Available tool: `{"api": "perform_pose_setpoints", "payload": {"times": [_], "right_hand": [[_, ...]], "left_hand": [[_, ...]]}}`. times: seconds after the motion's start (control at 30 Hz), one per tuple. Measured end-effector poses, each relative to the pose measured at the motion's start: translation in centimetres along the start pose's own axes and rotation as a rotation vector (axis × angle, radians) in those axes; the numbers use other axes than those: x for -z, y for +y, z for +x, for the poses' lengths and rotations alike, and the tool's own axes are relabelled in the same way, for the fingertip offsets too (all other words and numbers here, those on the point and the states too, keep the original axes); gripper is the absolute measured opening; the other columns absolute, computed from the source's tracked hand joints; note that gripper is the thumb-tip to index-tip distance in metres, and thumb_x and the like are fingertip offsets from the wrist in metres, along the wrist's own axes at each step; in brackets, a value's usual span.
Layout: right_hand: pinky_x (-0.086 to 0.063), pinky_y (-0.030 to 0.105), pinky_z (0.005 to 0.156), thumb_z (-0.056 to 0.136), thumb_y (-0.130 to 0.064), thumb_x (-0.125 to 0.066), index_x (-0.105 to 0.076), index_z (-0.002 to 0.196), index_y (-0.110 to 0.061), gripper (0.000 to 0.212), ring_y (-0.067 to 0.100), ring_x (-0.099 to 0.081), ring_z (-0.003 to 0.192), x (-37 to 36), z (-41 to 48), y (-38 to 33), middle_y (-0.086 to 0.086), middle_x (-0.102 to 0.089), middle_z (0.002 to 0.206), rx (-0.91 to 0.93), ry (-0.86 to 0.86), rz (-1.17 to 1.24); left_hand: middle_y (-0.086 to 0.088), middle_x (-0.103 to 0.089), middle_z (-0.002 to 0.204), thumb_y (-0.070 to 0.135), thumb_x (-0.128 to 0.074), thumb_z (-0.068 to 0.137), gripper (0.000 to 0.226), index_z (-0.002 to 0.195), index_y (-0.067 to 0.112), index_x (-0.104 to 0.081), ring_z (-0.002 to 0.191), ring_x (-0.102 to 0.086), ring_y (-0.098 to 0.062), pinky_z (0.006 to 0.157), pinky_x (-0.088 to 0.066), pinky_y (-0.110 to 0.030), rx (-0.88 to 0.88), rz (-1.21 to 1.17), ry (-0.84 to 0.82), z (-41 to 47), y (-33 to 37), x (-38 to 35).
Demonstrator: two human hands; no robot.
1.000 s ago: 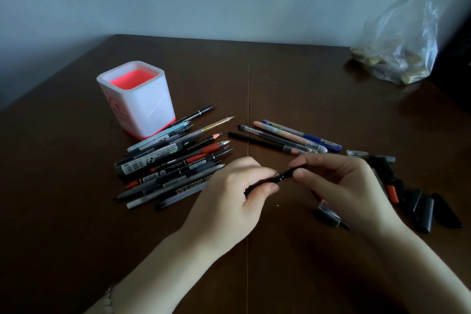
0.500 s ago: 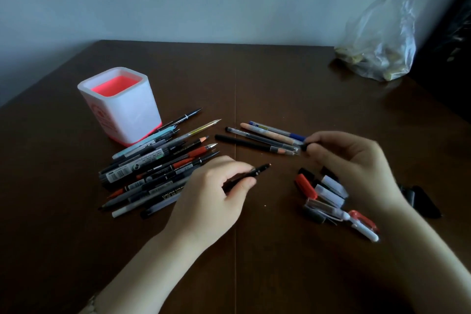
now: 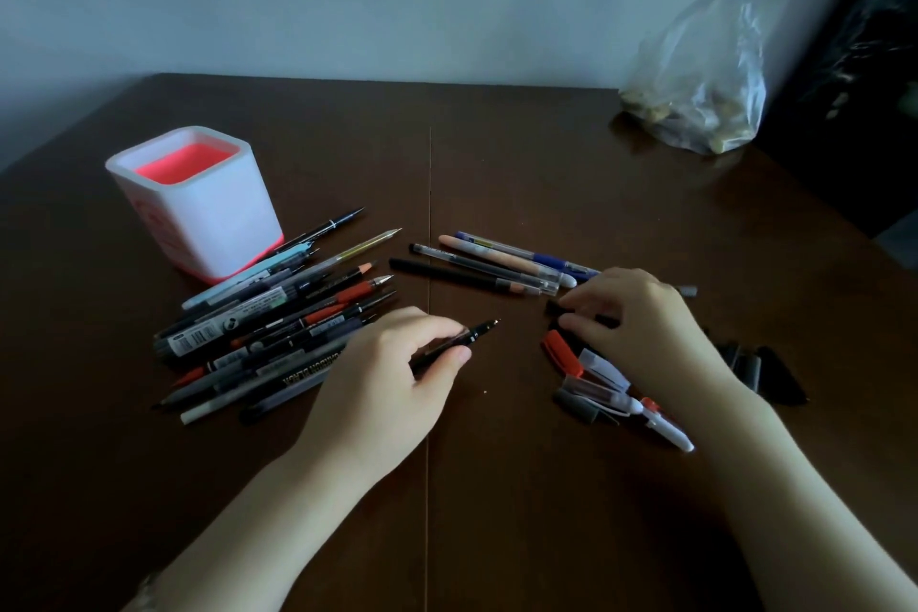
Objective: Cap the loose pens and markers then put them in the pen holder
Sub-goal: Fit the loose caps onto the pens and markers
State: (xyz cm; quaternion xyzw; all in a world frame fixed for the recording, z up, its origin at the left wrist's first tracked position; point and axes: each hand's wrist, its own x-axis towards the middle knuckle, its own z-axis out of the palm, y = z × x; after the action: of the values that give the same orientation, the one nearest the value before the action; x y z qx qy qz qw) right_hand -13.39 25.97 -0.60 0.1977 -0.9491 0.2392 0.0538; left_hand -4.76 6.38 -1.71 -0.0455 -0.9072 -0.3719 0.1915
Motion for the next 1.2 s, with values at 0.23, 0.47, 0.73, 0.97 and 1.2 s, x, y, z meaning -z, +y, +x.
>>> {"api": "perform_pose_setpoints", "payload": {"times": [0.23,0.47,0.73,0.97,1.2], "right_hand": [[-0.044,0.017,0.08,0.084,-0.02,-0.062,-0.066,0.108,-0.021,0.024,0.007,-0.055,0.094,-0.5,-0.1,-0.9,-0.006,-0.068,0.097,0.01,-0.044,-0.027],[-0.051,0.008,0.068,0.086,-0.01,-0.058,-0.064,0.086,-0.035,0.026,-0.007,-0.062,0.081,1.4,-1.4,-3.6,-0.018,-0.065,0.088,0.03,-0.09,0.567],[-0.051,0.009,0.07,0.077,-0.003,-0.066,-0.067,0.077,-0.029,0.026,-0.002,-0.066,0.078,0.7,-1.5,-3.9,-0.012,-0.07,0.081,-0.007,-0.082,0.697],[-0.051,0.011,0.064,0.073,0.001,-0.067,-0.068,0.074,-0.025,0.026,0.002,-0.068,0.065,0.1,-1.8,-4.6,-0.01,-0.072,0.082,0.034,-0.125,0.771],[-0.051,0.01,0.059,0.072,0.001,-0.068,-0.068,0.073,-0.021,0.023,0.005,-0.068,0.064,-0.2,-1.9,-4.7,-0.01,-0.073,0.072,0.004,-0.152,0.782]], "left_hand": [[0.011,-0.063,0.092,0.02,-0.062,0.084,0.021,0.103,0.018,-0.068,0.088,-0.058,-0.003,0.077,-0.046,-0.012,0.008,-0.003,-0.028,-0.3,0.2,-0.1],[0.009,-0.065,0.092,0.021,-0.064,0.083,0.022,0.104,0.02,-0.069,0.087,-0.06,-0.004,0.073,-0.051,-0.018,-0.01,-0.042,-0.044,-0.2,0.1,0.0],[0.009,-0.065,0.09,0.021,-0.064,0.083,0.021,0.104,0.02,-0.069,0.085,-0.06,-0.005,0.074,-0.048,-0.019,-0.049,-0.064,-0.047,-0.2,0.1,0.0],[0.004,-0.065,0.088,0.024,-0.059,0.08,0.027,0.103,0.013,-0.07,0.081,-0.059,-0.006,0.069,-0.048,-0.022,-0.113,-0.044,-0.023,-0.5,0.0,0.0],[0.003,-0.063,0.081,0.026,-0.048,0.083,0.031,0.098,0.01,-0.07,0.063,-0.055,-0.006,0.051,-0.045,-0.018,-0.196,0.104,-0.03,-0.7,0.4,0.3]]}}
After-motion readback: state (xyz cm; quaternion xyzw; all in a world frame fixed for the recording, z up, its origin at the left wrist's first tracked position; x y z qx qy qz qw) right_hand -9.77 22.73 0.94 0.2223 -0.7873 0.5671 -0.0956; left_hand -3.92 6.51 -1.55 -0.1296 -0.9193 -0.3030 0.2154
